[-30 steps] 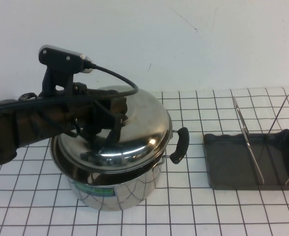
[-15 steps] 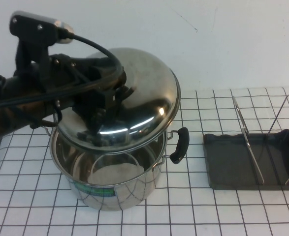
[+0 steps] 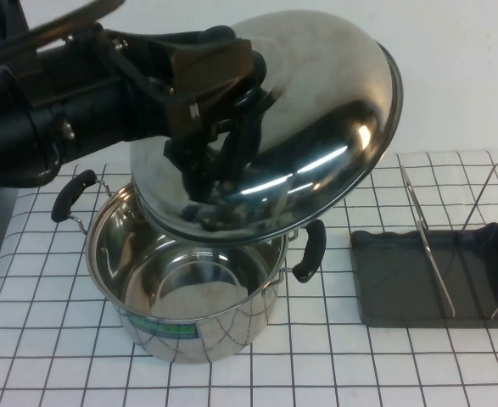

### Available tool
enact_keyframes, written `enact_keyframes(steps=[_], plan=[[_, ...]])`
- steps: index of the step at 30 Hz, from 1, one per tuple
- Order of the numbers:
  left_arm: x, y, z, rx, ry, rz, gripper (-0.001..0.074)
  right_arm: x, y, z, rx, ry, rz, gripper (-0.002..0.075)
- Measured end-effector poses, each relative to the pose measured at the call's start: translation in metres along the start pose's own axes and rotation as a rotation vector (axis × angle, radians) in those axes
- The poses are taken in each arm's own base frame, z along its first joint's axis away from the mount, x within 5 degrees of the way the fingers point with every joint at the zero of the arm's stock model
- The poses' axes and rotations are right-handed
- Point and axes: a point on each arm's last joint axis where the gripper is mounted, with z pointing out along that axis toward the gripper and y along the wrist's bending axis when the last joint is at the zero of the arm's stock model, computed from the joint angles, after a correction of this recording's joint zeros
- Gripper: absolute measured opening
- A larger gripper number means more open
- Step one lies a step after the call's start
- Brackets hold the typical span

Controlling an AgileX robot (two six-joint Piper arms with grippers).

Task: Put pot lid on rack
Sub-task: Hand over the pot lid

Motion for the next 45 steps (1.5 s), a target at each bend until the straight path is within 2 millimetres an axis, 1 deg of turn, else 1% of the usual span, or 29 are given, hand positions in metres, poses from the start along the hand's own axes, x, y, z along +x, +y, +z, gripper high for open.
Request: enact_keyframes(steps=[4,7,10,13,17,20,25,27,30,32,35,38,41,43,45], plan=[[0.003,0.003,0.004,0.000,0.015,-0.073,0.0335,-0.026,0.009,-0.009,-0.068,-0.095,0.065,0.0011],[0.007,0.008,0.009,-0.003,0.034,-0.127,0.0335,-0.038,0.014,-0.015,-0.117,-0.135,0.096,0.0012],[0.012,0.013,0.015,-0.008,0.054,-0.189,0.0335,-0.044,0.019,-0.018,-0.170,-0.157,0.152,0.0027],[0.015,0.017,0.022,-0.005,0.071,-0.255,0.0335,-0.047,0.023,-0.019,-0.218,-0.179,0.236,0.0063],[0.012,0.019,0.032,0.007,0.079,-0.341,0.0335,-0.051,0.026,-0.021,-0.269,-0.208,0.340,0.0129],[0.009,0.013,0.042,0.022,0.079,-0.369,0.0335,-0.055,0.026,-0.022,-0.284,-0.235,0.393,0.0174],[0.005,-0.005,0.061,0.043,0.077,-0.385,0.0335,-0.059,0.024,-0.023,-0.282,-0.282,0.436,0.0204],[0.004,-0.009,0.068,0.022,0.064,-0.417,0.0335,-0.061,0.023,-0.024,-0.286,-0.304,0.477,0.0231],[0.008,-0.013,0.076,-0.011,0.059,-0.468,0.0335,-0.065,0.021,-0.025,-0.288,-0.342,0.557,0.0321],[0.008,-0.012,0.079,-0.040,0.046,-0.509,0.0335,-0.067,0.020,-0.025,-0.291,-0.361,0.603,0.0398],[0.012,-0.008,0.083,-0.079,0.037,-0.603,0.0335,-0.068,0.019,-0.026,-0.290,-0.378,0.620,0.0466],[0.017,-0.006,0.088,-0.087,0.048,-0.713,0.0335,-0.069,0.018,-0.026,-0.281,-0.386,0.621,0.0488],[0.019,-0.005,0.090,-0.089,0.056,-0.768,0.0335,-0.069,0.017,-0.026,-0.271,-0.393,0.610,0.0494],[0.017,-0.006,0.092,-0.079,0.054,-0.780,0.0335,-0.069,0.017,-0.026,-0.262,-0.399,0.576,0.0496],[0.011,-0.009,0.093,-0.053,0.048,-0.784,0.0335,-0.069,0.017,-0.026,-0.254,-0.403,0.539,0.0496]])
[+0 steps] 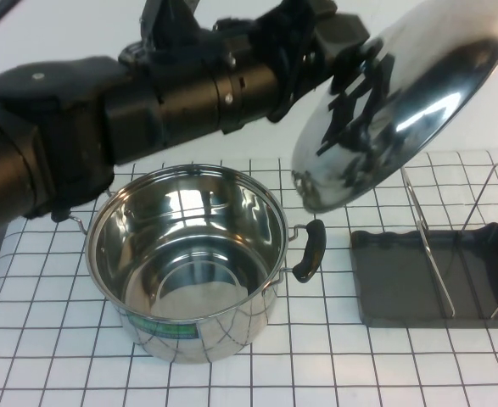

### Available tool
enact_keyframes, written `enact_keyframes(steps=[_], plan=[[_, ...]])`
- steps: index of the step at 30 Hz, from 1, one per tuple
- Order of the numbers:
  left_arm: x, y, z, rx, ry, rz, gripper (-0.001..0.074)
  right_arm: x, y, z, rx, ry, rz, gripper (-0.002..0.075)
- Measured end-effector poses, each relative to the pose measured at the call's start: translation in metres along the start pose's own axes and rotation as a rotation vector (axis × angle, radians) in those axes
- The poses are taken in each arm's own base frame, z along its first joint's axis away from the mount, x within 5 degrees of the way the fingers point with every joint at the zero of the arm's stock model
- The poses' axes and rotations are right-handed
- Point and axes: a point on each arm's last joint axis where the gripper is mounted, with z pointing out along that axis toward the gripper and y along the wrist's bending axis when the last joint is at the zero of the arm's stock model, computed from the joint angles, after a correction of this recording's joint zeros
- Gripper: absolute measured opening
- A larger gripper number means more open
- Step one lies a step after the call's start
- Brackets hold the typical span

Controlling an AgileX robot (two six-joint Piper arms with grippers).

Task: Put pot lid on rack
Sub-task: Hand over the pot lid

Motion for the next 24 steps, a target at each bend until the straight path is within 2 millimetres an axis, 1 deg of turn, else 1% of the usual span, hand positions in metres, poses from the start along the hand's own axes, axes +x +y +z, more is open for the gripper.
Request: enact_keyframes(steps=[2,3,6,8,11,14,18,24], plan=[[-0.003,-0.010,-0.001,0.037,0.005,0.005,0.0335,0.000,0.000,0.000,0.000,0.000,-0.035,0.0497],[-0.005,-0.019,-0.001,0.068,0.010,0.013,0.0335,0.000,0.000,0.000,0.000,0.000,-0.047,0.0497],[-0.009,-0.040,-0.004,0.153,0.029,0.122,0.0335,0.000,0.000,0.000,0.000,0.000,-0.075,0.0497],[-0.010,-0.055,-0.007,0.218,0.047,0.194,0.0335,0.000,0.001,0.000,-0.009,-0.003,-0.060,0.0498],[-0.009,-0.068,-0.010,0.278,0.069,0.248,0.0335,0.000,0.004,0.000,-0.047,-0.001,-0.006,0.0498],[-0.005,-0.074,-0.009,0.291,0.068,0.286,0.0335,0.001,0.009,0.000,-0.099,0.011,0.010,0.0498],[0.015,-0.083,-0.003,0.294,0.062,0.387,0.0335,0.002,0.012,0.004,-0.137,0.044,0.003,0.0498],[0.059,-0.103,0.002,0.282,0.044,0.536,0.0335,0.004,0.008,0.021,-0.133,0.119,0.069,0.0498]])
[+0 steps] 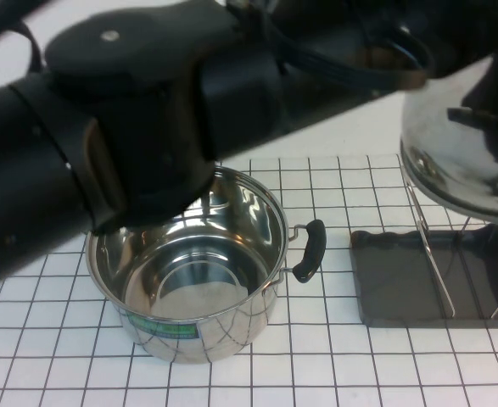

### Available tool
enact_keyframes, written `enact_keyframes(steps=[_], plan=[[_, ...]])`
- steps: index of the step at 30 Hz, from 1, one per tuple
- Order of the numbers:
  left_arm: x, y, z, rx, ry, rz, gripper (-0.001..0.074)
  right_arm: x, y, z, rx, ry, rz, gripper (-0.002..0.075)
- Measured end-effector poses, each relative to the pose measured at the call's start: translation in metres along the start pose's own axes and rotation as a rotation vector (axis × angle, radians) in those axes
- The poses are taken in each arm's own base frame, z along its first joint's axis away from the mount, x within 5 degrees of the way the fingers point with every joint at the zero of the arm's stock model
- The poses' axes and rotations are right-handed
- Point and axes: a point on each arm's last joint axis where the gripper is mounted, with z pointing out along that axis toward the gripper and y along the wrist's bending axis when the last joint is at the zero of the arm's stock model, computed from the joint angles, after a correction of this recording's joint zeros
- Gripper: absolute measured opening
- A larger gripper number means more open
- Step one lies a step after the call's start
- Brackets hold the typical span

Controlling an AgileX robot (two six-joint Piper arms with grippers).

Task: Put pot lid on rack
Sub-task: Hand over the pot lid

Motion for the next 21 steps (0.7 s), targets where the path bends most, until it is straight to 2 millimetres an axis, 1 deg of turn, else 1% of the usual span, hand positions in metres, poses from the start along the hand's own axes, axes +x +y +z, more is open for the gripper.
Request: enact_keyframes(steps=[2,6,10,15,18,21], plan=[[0.005,-0.007,0.002,0.003,0.004,0.018,0.0335,-0.001,-0.003,0.004,0.012,0.009,0.033,0.0498],[0.008,-0.011,0.003,0.003,0.006,0.026,0.0335,-0.002,-0.007,0.010,0.034,0.019,0.088,0.0498],[0.008,-0.010,0.003,0.000,0.006,0.023,0.0335,0.000,-0.011,0.015,0.043,0.043,0.123,0.0498],[0.014,-0.006,0.009,-0.005,0.024,0.007,0.0335,0.001,-0.015,0.019,0.053,0.061,0.148,0.0493],[0.020,-0.002,0.014,-0.008,0.042,-0.018,0.0335,0.001,-0.015,0.019,0.057,0.060,0.161,0.0452],[0.026,0.002,0.019,-0.007,0.062,-0.034,0.0335,0.001,-0.016,0.019,0.064,0.054,0.165,0.0365]])
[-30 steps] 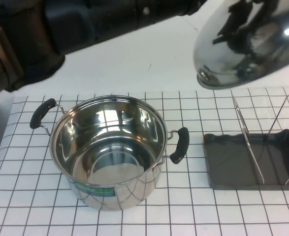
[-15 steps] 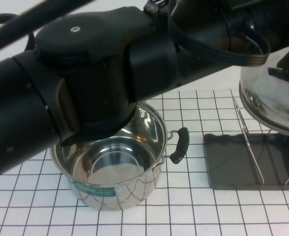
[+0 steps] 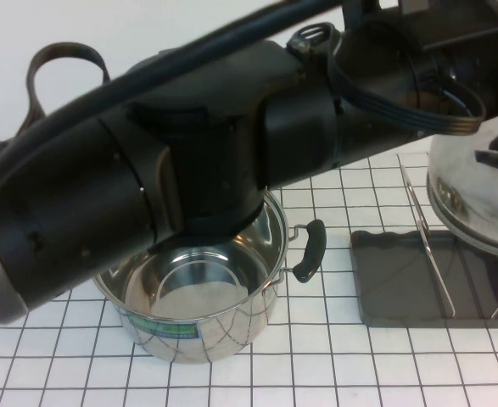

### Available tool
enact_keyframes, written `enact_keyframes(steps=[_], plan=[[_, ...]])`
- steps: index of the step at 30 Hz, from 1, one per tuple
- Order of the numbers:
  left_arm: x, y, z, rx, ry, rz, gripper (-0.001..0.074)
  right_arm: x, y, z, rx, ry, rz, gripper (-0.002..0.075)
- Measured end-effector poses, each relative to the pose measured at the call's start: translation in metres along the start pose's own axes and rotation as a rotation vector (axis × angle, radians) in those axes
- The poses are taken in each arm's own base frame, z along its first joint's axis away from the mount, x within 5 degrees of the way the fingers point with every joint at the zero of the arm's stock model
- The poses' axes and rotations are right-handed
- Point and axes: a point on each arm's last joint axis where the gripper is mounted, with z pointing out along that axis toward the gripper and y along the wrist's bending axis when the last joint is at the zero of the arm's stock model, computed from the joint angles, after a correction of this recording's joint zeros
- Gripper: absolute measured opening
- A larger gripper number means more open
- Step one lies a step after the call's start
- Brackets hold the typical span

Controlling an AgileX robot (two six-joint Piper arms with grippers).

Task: Put pot lid on rack
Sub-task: Hand over the pot lid

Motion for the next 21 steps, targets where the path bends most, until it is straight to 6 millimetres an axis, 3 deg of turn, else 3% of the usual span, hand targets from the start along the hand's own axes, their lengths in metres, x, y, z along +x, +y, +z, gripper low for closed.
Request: enact_keyframes(steps=[9,21], plan=[[0.0025,0.0009,0.0028,0.011,0.010,-0.056,0.0335,-0.0023,-0.0021,0.0003,0.021,-0.025,0.020,0.0115],[0.0036,-0.0015,0.0027,0.037,0.022,-0.028,0.0335,-0.0018,-0.0012,0.0004,0.011,-0.019,-0.033,0.0112]])
